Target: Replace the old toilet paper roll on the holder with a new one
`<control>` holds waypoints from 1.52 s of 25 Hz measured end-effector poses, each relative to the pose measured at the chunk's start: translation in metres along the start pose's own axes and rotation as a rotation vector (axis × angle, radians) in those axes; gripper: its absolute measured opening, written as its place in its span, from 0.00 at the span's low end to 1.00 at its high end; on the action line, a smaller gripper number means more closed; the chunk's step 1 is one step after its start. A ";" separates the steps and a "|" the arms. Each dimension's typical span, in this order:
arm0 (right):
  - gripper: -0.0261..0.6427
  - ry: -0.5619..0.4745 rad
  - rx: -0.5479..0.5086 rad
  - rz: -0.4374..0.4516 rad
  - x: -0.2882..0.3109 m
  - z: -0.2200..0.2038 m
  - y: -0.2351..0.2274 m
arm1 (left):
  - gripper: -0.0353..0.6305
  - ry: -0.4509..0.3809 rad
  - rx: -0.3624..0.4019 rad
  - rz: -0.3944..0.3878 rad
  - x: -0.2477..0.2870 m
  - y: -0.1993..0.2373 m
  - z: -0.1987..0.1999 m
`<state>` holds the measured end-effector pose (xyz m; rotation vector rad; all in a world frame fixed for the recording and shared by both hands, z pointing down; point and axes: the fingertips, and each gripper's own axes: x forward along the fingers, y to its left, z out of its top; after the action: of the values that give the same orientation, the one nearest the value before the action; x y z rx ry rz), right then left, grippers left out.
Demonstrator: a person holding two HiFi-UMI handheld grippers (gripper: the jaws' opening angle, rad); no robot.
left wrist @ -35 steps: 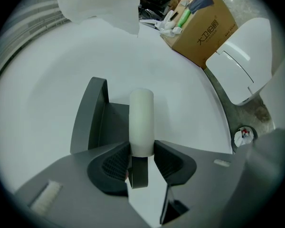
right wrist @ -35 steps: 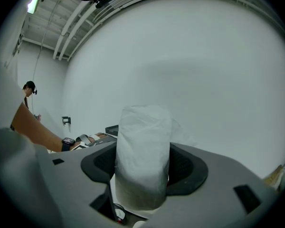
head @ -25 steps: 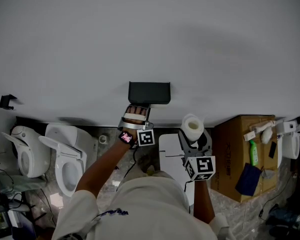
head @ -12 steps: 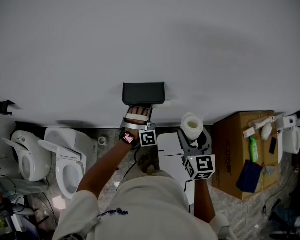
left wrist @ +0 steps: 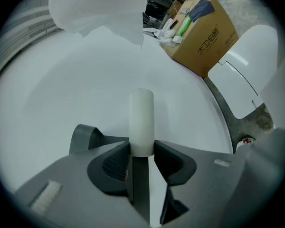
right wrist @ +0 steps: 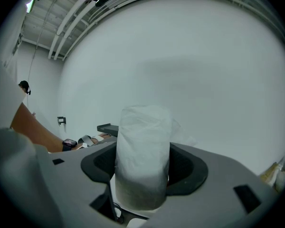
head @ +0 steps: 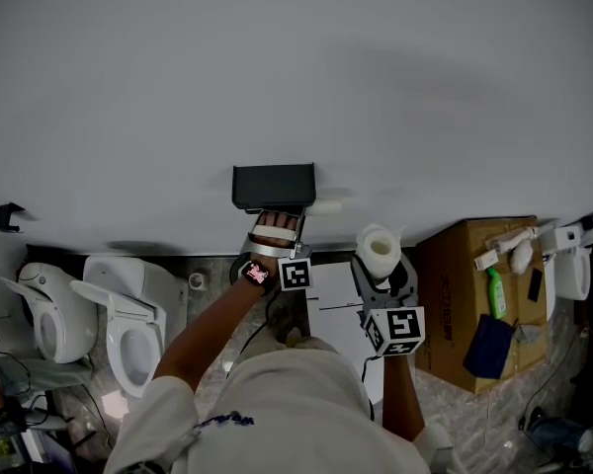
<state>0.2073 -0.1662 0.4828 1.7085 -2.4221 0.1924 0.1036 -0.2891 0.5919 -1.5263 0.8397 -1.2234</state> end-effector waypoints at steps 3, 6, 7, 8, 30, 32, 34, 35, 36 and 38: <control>0.47 0.001 0.002 -0.009 -0.004 -0.001 -0.004 | 0.29 -0.019 0.001 0.000 0.000 0.000 0.011; 0.47 0.004 0.004 -0.021 -0.009 -0.003 -0.009 | 0.29 -0.041 -0.001 0.011 0.000 0.004 0.022; 0.47 0.004 0.006 -0.025 -0.011 -0.003 -0.010 | 0.29 -0.047 -0.003 0.010 -0.001 0.004 0.026; 0.47 0.004 0.007 -0.030 -0.012 -0.004 -0.012 | 0.29 -0.051 -0.004 0.009 -0.001 0.004 0.029; 0.47 -0.004 -0.006 -0.043 -0.013 -0.002 -0.010 | 0.29 -0.176 -0.990 -0.058 -0.092 0.045 0.003; 0.47 -0.007 -0.011 -0.037 -0.010 0.000 -0.008 | 0.29 -0.197 -1.096 -0.040 -0.101 0.058 -0.011; 0.47 -0.008 -0.016 -0.032 -0.007 0.001 -0.005 | 0.29 -0.213 -1.169 -0.021 -0.109 0.067 -0.025; 0.47 -0.009 -0.019 -0.030 -0.006 0.001 -0.004 | 0.29 -0.220 -1.194 -0.013 -0.112 0.071 -0.031; 0.47 -0.009 -0.021 -0.028 -0.005 0.002 -0.003 | 0.29 -0.226 -1.216 -0.004 -0.116 0.074 -0.037; 0.47 -0.009 -0.024 -0.025 -0.003 0.002 0.000 | 0.29 -0.237 -1.264 0.017 -0.122 0.079 -0.049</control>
<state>0.2082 -0.1642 0.4799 1.7320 -2.3979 0.1515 0.0297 -0.2124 0.4817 -2.5427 1.5842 -0.3810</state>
